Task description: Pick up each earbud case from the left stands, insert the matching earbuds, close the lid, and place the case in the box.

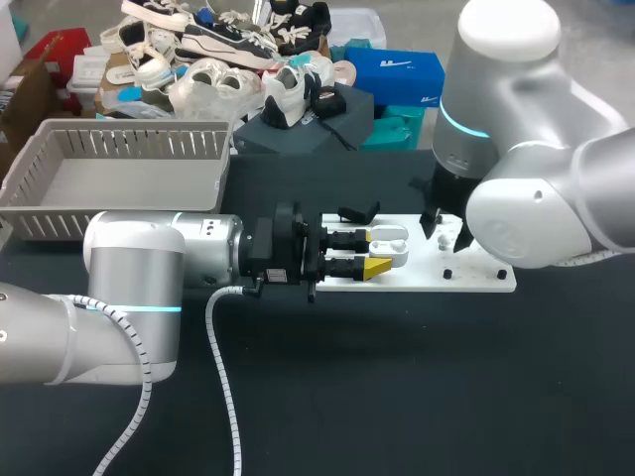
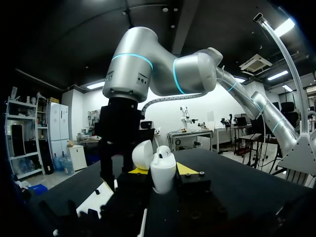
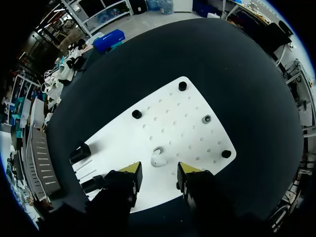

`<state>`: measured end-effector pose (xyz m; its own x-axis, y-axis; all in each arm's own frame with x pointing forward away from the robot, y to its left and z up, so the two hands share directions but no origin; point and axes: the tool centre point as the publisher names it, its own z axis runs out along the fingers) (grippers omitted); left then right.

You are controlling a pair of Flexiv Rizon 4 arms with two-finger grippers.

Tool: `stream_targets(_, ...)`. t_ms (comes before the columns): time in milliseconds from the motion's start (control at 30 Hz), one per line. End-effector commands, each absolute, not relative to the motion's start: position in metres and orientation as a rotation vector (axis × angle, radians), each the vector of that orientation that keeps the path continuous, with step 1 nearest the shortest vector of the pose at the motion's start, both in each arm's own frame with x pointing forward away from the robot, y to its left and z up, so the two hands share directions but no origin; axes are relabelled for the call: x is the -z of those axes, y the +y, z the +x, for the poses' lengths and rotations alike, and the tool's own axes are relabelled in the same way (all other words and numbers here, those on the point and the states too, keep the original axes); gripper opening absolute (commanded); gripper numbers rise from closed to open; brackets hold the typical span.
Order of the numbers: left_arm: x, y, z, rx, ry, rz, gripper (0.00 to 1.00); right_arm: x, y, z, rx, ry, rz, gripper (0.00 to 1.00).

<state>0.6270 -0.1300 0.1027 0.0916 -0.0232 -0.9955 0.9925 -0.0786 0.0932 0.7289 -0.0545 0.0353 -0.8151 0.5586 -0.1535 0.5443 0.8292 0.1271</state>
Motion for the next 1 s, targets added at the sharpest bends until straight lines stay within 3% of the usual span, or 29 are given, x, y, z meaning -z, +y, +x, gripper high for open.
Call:
stream_targets(33, -0.102, -0.1302, 0.627, 1.207, 1.086, 1.294, 0.0, -0.0311, -0.051, 0.7338, -0.111, 2.827, 0.857, 0.41)
stream_targets(467, -0.102, -0.1302, 0.627, 1.207, 1.086, 1.294, 0.0, -0.0258, -0.0539, 0.737, -0.115, 2.829, 0.873, 0.35)
stream_targets(600, -0.102, -0.1302, 0.627, 1.207, 1.086, 1.294, 0.0, -0.0251, -0.0541, 0.7382, -0.117, 2.828, 0.876, 0.25)
stream_targets(867, -0.102, -0.1302, 0.627, 1.207, 1.086, 1.294, 0.0, -0.0237, -0.0544, 0.7407, -0.113, 2.832, 0.876, 0.24)
stream_targets(1000, -0.102, -0.1302, 0.627, 1.207, 1.086, 1.294, 0.0, -0.0228, -0.055, 0.7421, -0.109, 2.834, 0.877, 0.14)
